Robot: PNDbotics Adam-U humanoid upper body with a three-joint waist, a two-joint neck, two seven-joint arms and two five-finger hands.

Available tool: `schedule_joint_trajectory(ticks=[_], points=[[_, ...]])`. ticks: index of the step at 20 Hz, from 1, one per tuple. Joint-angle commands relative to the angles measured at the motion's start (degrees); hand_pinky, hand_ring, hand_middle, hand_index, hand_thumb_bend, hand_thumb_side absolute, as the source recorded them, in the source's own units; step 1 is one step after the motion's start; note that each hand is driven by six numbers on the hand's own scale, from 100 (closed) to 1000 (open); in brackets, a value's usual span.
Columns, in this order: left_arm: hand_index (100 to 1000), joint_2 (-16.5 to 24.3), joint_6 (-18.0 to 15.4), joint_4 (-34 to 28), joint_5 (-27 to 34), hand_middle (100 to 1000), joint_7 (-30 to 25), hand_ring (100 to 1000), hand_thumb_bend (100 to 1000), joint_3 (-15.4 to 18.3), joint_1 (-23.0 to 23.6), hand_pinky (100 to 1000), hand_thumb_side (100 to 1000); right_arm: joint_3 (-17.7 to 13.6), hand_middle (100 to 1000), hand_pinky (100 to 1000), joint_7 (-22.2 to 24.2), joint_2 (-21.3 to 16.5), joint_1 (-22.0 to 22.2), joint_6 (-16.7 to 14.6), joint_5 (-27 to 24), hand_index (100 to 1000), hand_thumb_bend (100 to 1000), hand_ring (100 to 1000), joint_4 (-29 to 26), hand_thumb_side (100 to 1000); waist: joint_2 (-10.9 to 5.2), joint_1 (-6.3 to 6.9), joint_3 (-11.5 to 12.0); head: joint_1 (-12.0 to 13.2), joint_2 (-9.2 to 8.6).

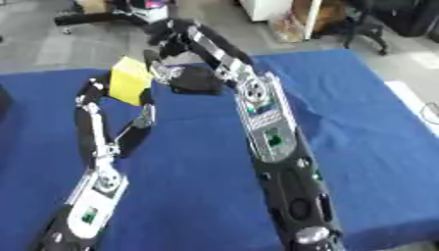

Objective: Pick up the objects with one hand, pass them to the other hand, and then place them into the box on the other side of the table.

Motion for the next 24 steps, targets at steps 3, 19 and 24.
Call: schedule_joint_trajectory(ticks=[3,19,24], points=[[572,4.32,2.14,-4.28,2.09,429,-0.07,456,100,2.22,0.47,665,283,-4.09,791,790,-2.47,-5.49,-2.62,0.45,2.92,862,100,733,-4.39,299,-1.3,-0.3,-0.01,0.58,-0.14],[618,39.11,24.75,-13.45,-2.24,466,-19.64,494,100,17.79,3.66,678,100,-14.21,725,769,-5.98,-12.1,13.03,6.67,1.24,783,100,685,-9.56,473,-1.84,2.7,-1.57,34.68,-0.14],[649,44.78,25.79,-3.49,-8.31,490,-27.87,519,113,18.42,2.01,685,100,-15.38,721,766,-5.88,-11.43,15.44,7.62,0.45,778,100,680,-10.6,524,-1.89,2.87,-2.19,33.56,-0.14]])
